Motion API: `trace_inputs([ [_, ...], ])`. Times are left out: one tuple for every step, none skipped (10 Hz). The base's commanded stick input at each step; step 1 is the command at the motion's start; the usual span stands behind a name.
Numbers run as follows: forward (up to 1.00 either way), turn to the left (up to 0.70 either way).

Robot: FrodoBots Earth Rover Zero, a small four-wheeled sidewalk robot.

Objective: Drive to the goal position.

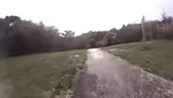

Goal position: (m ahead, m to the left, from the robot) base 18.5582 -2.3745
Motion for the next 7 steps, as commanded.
trace_inputs([
  [0.7,0.0],
  [0.7,0.0],
  [0.7,0.0],
  [0.7,0.0],
  [0.7,0.0],
  [0.7,0.0],
  [0.7,0.0],
])
